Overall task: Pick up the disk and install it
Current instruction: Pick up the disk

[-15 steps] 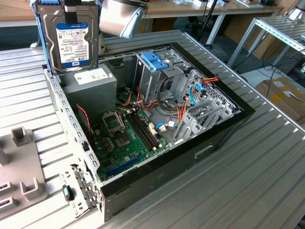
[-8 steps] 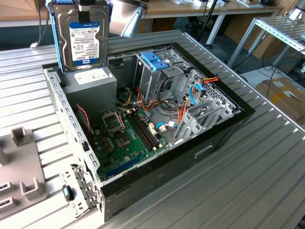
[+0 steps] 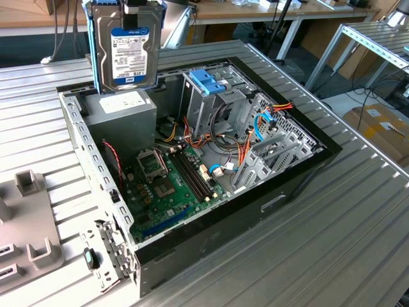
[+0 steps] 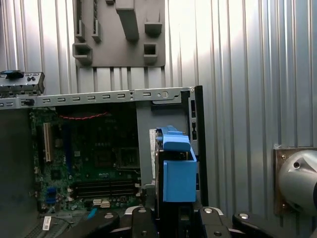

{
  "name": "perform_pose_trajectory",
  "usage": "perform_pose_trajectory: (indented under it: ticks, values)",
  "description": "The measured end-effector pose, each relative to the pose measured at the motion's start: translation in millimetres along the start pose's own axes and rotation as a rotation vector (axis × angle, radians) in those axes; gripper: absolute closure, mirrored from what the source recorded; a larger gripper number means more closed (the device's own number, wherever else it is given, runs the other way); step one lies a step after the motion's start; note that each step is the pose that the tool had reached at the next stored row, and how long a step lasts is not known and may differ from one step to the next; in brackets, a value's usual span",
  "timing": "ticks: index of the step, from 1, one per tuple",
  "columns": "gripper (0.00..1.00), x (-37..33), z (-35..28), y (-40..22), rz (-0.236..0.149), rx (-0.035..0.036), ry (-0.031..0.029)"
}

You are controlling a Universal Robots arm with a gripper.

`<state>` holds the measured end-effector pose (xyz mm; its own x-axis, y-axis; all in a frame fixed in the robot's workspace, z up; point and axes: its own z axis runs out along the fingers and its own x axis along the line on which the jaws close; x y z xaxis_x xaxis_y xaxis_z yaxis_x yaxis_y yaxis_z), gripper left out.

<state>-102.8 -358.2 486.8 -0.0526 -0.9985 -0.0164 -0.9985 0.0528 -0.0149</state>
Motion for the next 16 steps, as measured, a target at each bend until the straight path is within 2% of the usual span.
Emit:
perform_pose_trajectory:
  ticks: [13, 16]
  values:
    - [0.65, -0.2, -2.7, -1.2, 0.0, 0.0, 0.0001]
    - [0.65, -0.4, -2.6, -4.4, 0.0, 0.0001, 0.0]
